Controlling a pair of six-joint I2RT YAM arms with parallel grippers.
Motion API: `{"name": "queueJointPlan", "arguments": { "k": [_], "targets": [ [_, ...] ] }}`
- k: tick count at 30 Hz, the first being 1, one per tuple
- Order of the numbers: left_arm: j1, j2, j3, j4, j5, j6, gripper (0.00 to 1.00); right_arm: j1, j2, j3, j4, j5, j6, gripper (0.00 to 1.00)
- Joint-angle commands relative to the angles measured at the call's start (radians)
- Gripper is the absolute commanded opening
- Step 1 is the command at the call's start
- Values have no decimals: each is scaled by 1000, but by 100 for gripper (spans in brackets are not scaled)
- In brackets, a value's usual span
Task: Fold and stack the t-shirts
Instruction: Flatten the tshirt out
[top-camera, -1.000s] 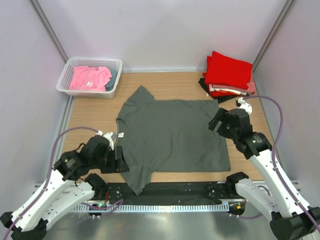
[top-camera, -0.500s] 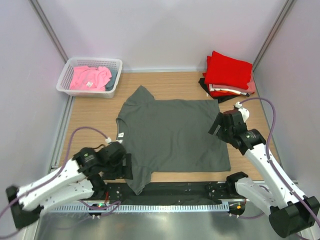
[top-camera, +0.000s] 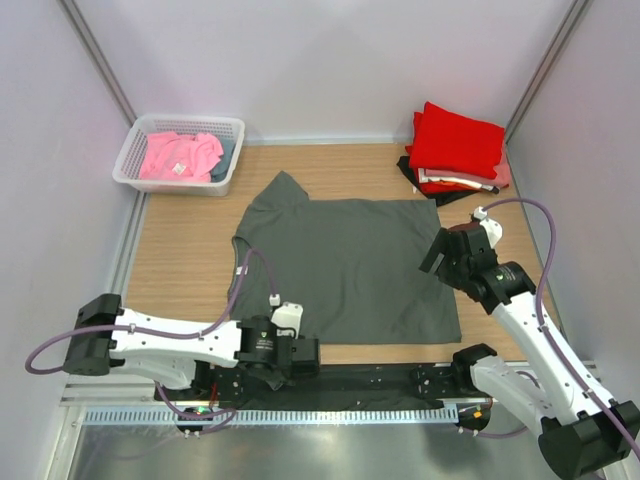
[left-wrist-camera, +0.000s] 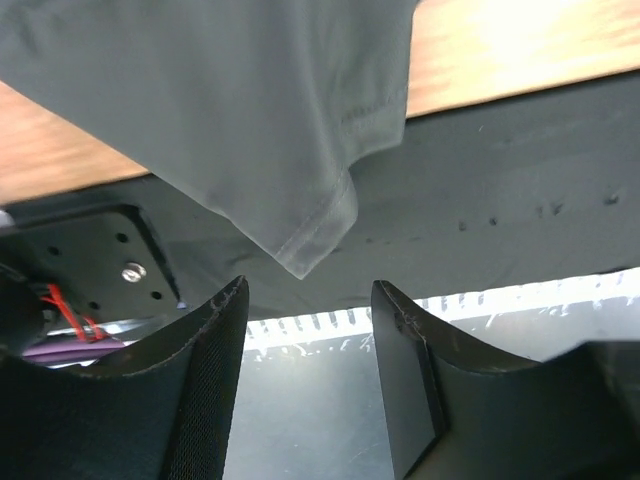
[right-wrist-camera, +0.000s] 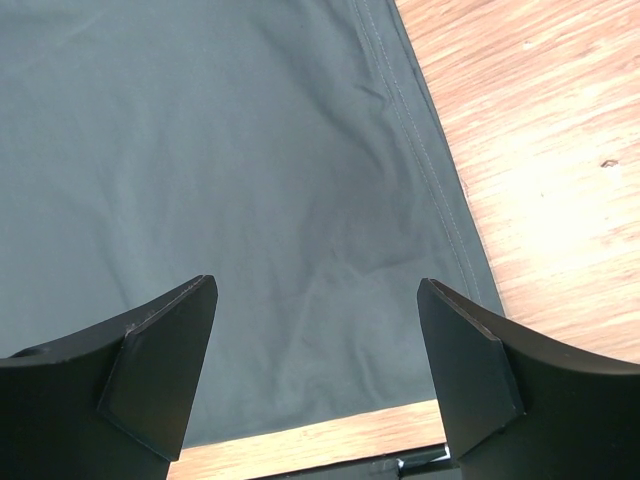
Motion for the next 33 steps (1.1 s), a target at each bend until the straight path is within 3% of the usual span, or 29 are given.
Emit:
{"name": "queueJointPlan", "arguments": {
  "k": [1, 9, 16, 18, 19, 20, 22, 26, 29, 33],
  "targets": [
    [-47, -22, -55, 69, 3, -123, 53, 5, -5, 36, -6, 7, 13, 88],
    [-92, 37, -134, 179, 12, -156, 53, 5, 18, 9, -1, -2, 37, 88],
    [-87, 26, -219, 238, -54, -171, 39, 7, 24, -4, -16, 4, 60, 88],
    [-83, 9, -241, 229, -71, -173, 32, 7, 24, -13, -24, 5, 72, 88],
    [-78, -17, -246, 226, -91, -173, 24, 8, 27, -16, -29, 5, 74, 88],
    [-77, -29, -246, 215, -104, -174, 1, 10, 30, -19, -44, 10, 79, 88],
    [-72, -76, -232, 164, -149, -170, 0, 24, 38, -17, -87, 50, 103, 88],
    [-25, -141, -175, 91, -187, -59, 0, 198, 107, 33, -205, 180, 216, 91],
    [54, -195, -181, 80, -187, 14, 0, 289, 199, 39, -268, 196, 306, 92],
    [181, -279, -226, 141, -146, 166, 0, 382, 192, -77, -237, 128, 428, 82]
  ]
}}
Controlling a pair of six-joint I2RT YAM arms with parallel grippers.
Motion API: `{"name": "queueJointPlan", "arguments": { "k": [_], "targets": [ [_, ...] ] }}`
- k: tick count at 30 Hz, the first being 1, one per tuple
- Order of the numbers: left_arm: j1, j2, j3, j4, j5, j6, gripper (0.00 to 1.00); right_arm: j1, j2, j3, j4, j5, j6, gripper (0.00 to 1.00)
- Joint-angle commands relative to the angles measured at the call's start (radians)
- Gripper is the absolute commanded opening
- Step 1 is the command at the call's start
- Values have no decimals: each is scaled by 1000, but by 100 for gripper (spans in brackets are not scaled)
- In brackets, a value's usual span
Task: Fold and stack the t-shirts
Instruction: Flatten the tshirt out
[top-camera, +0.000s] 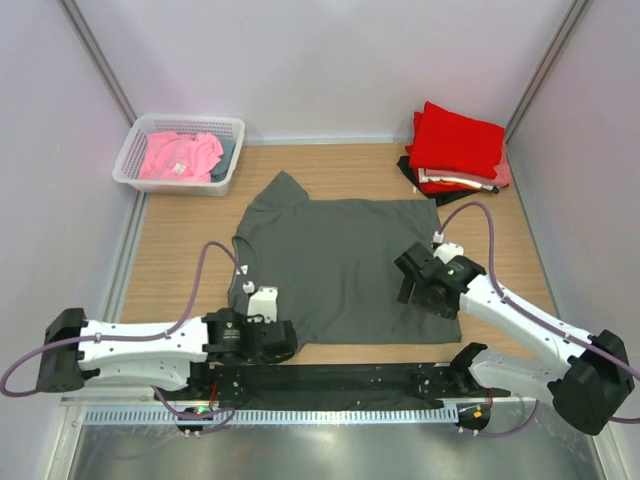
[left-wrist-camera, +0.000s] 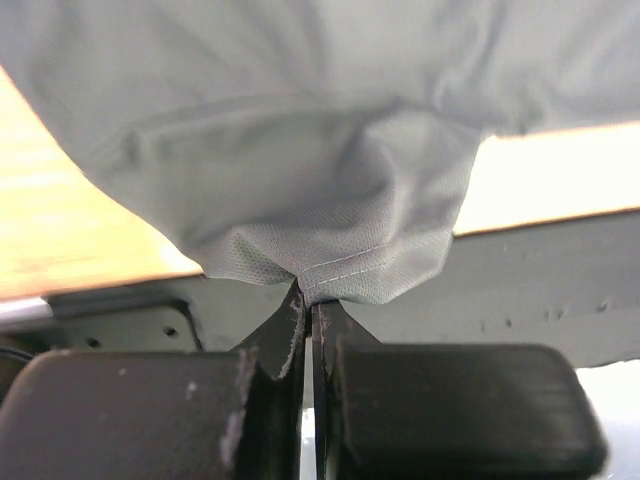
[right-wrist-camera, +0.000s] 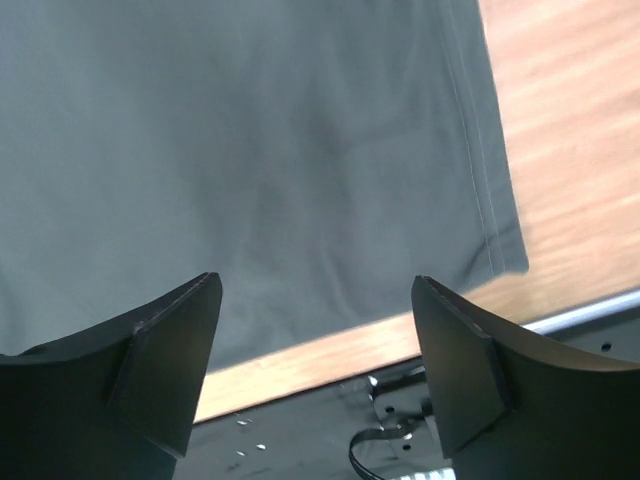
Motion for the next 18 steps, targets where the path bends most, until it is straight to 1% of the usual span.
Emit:
{"name": "queueJointPlan", "arguments": {
  "k": [1, 2, 4, 5, 6, 8, 10, 11, 12, 13, 14, 15, 16, 17, 18],
  "targets": [
    [98, -71, -27, 10, -24, 151, 0, 56, -75, -80, -53, 6, 178, 78],
    [103, -84, -33, 19, -27, 150, 0, 71, -99, -117, -67, 12, 234, 72],
    [109, -106, -41, 38, -12, 166, 0, 117, -148, -129, -101, 18, 278, 65],
    [110, -106, -41, 31, -10, 168, 0, 128, -175, -137, -100, 9, 305, 52],
    [110, -103, -42, 36, -10, 168, 0, 135, -174, -137, -103, 7, 315, 50],
    [112, -98, -44, 45, -12, 179, 0, 148, -121, -125, -115, 10, 322, 51],
    [117, -94, -36, 47, -15, 188, 0, 151, -94, -115, -121, 23, 338, 55],
    [118, -95, -30, 48, -16, 191, 0, 152, -103, -118, -123, 30, 364, 61],
    [124, -100, -24, 41, -18, 193, 0, 152, -172, -128, -127, 62, 443, 65],
    [127, -112, -10, 36, -22, 194, 0, 152, -230, -138, -142, 78, 494, 78],
    [132, -121, -7, 31, -22, 202, 0, 151, -285, -166, -146, 95, 532, 84],
    [146, -129, -5, 36, -22, 211, 0, 151, -389, -175, -149, 113, 565, 89],
    [156, -147, -7, 45, -7, 220, 0, 151, -421, -184, -159, 147, 609, 93],
    [169, -153, -10, 71, 5, 249, 0, 148, -432, -183, -172, 156, 612, 99],
    [193, -155, -10, 80, 16, 265, 0, 142, -369, -178, -161, 158, 571, 100]
  ]
}}
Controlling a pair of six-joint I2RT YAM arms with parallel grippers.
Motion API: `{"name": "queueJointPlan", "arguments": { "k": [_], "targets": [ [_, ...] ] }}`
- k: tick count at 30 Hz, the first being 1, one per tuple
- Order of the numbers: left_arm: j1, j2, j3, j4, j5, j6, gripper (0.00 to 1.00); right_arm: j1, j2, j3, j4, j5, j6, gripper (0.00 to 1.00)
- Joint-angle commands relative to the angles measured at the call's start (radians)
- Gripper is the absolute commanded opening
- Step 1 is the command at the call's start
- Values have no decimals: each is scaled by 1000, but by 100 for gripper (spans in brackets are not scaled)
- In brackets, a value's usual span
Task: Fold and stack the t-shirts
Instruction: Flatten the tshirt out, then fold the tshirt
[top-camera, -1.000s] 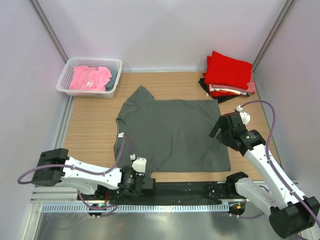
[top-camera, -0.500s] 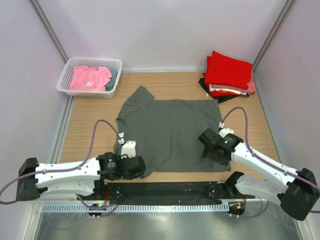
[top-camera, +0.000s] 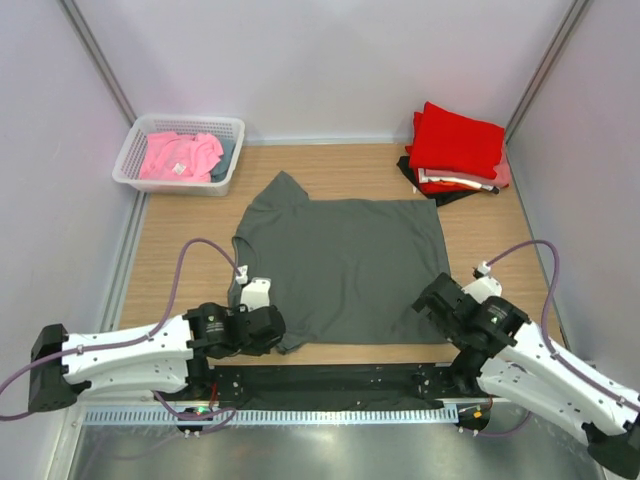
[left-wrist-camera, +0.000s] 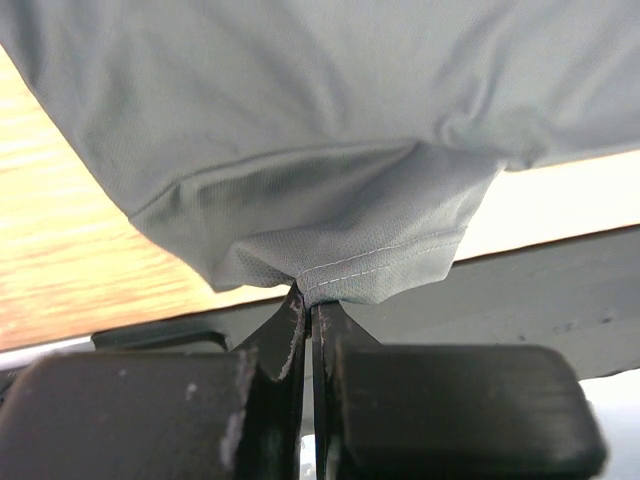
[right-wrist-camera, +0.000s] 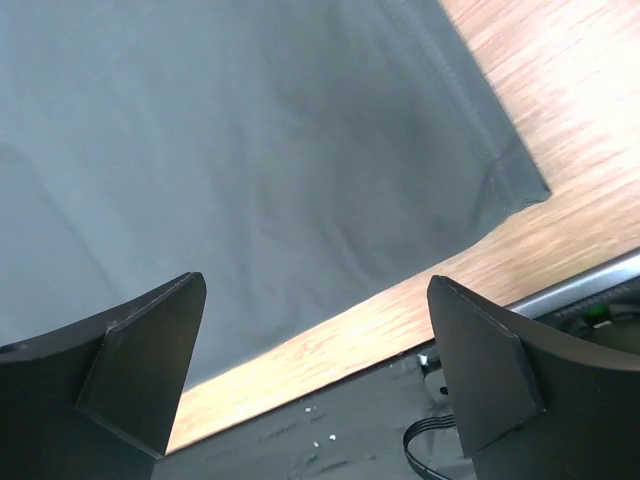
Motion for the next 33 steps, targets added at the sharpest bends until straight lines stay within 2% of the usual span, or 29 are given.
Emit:
{"name": "queueJointPlan", "arguments": {
  "k": [1, 3, 4, 6, 7, 8, 11, 12, 13, 14, 15, 16, 17, 18, 20, 21, 22, 24, 25, 27, 31, 33],
  "targets": [
    [50, -32, 27, 56, 16, 67, 0, -13, 83, 11, -23, 79, 36, 100],
    [62, -34, 27, 74, 31, 90, 0, -19, 279, 82, -38, 61, -26, 100],
    [62, -34, 27, 78, 33, 94, 0, -16, 450, 102, -39, 56, -58, 100],
    [67, -43, 24, 79, 28, 97, 0, -6, 614, 243, -91, 178, -135, 100],
    [65, -51, 22, 79, 28, 95, 0, -7, 615, 244, -96, 179, -135, 100],
    [65, -63, 18, 82, 28, 94, 0, -7, 664, 338, -88, 255, -210, 100],
    [68, -107, 9, 88, 26, 87, 0, -9, 689, 528, -14, 339, -319, 100],
    [68, -118, 7, 90, 26, 87, 0, -9, 680, 553, 41, 346, -457, 100],
    [70, -121, 9, 91, 25, 90, 0, -33, 669, 576, 147, 331, -511, 100],
    [70, -120, 10, 90, 26, 92, 0, -67, 651, 583, 155, 305, -532, 100],
    [71, -117, 13, 88, 28, 95, 0, -103, 642, 580, 136, 227, -479, 100],
    [70, -112, 16, 82, 30, 94, 0, -157, 623, 527, 81, 196, -426, 92],
    [70, -112, 16, 82, 30, 92, 0, -160, 599, 487, 42, 179, -364, 91],
    [70, -117, 13, 84, 30, 87, 0, -157, 510, 438, 10, 160, -223, 91],
    [71, -138, 4, 85, 26, 78, 0, -147, 383, 243, -39, 78, -73, 88],
    [70, -147, 2, 85, 25, 77, 0, -138, 211, 168, -33, 32, 4, 87],
    [70, -158, 1, 87, 19, 75, 0, -119, 135, 24, 0, -89, 138, 86],
    [70, -156, 4, 85, 19, 78, 0, -52, -71, -75, -5, -148, 280, 80],
    [71, -152, 7, 87, 20, 81, 0, -35, -116, -107, -33, -131, 335, 78],
    [73, -134, 9, 85, 26, 84, 0, -19, -139, -107, -42, -121, 357, 75],
    [71, -109, 16, 75, 25, 81, 0, -16, 76, -62, -21, -96, 325, 70],
    [74, -121, 16, 68, 23, 69, 0, -12, 100, -74, 35, -93, 339, 66]
  ]
}}
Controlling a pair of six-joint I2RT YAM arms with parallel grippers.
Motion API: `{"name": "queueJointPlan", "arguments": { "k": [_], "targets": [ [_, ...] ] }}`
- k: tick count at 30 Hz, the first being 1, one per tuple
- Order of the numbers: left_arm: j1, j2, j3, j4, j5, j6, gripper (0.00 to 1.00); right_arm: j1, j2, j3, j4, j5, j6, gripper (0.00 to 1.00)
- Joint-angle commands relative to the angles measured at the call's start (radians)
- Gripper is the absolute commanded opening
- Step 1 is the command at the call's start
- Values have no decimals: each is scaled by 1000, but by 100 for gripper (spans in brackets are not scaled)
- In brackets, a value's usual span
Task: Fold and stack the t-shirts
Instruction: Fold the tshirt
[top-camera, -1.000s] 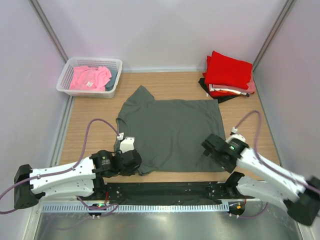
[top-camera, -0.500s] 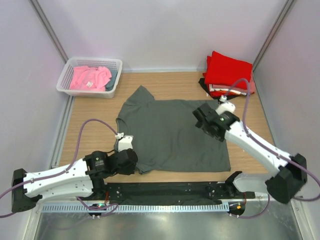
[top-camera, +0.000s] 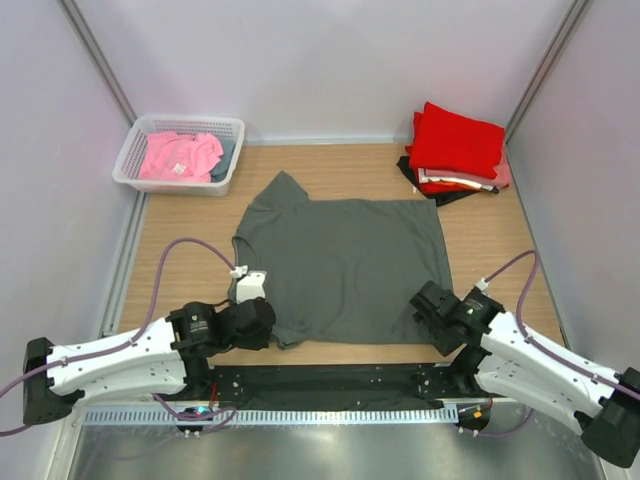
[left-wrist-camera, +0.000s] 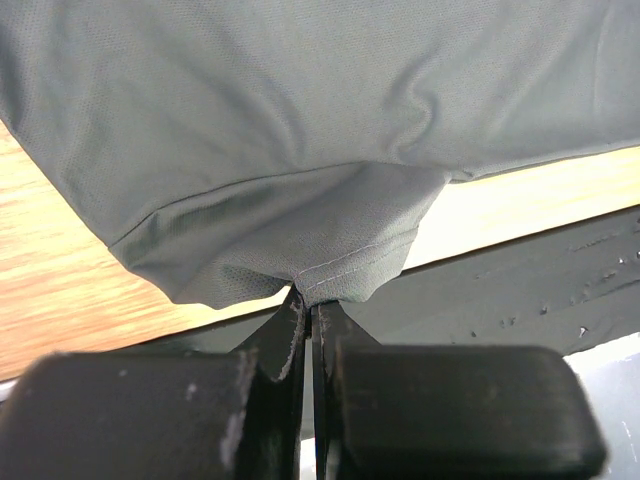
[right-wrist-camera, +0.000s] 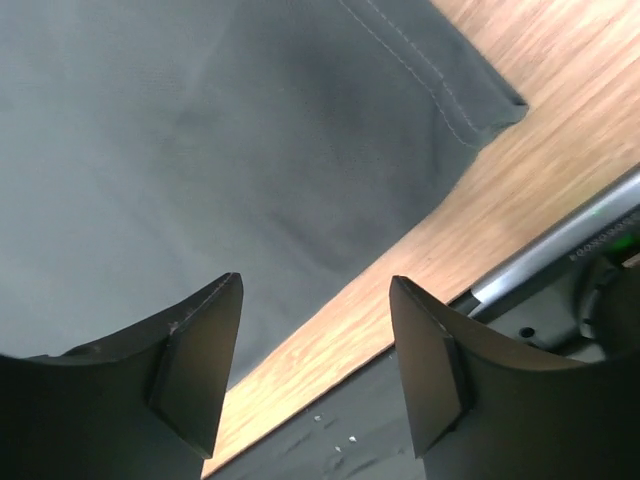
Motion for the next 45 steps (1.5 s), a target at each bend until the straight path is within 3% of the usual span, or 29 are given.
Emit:
{"name": "queueJointPlan", "arguments": {
  "k": [1, 4, 9, 14, 21, 23, 26, 32, 36, 42, 45],
  "targets": [
    [5, -19, 13, 6, -10, -15, 0, 10, 36, -37, 65, -2, 86, 65],
    [5, -39, 10, 3, -8, -26, 0, 10, 16, -126, 144, -62, 138, 64],
    [5, -23, 11, 3, -10, -24, 0, 12, -28, -137, 98, -46, 154, 63],
    [5, 12, 17, 3, -20, -18, 0, 13, -26, -142, 95, -41, 166, 56],
    [8, 1, 22, -8, -14, -28, 0, 18, 22, -157, 136, -36, 138, 23],
    [10, 6, 27, -12, -14, -28, 0, 21, 30, -162, 144, -33, 131, 21],
    [13, 20, 56, -34, -13, -28, 0, 27, 19, -167, 151, -32, 120, 1],
    [16, 23, 149, -115, -25, -2, 0, 41, 4, -118, 128, -16, 74, 1],
    [36, 70, 215, -153, -17, 61, 0, 43, 98, -3, 64, 49, -10, 1],
    [154, 198, 336, -176, 35, 257, 0, 41, 258, 261, -17, 221, -203, 1],
    [275, 265, 395, -181, 107, 385, 0, 40, 324, 329, -11, 275, -282, 1]
  ]
}}
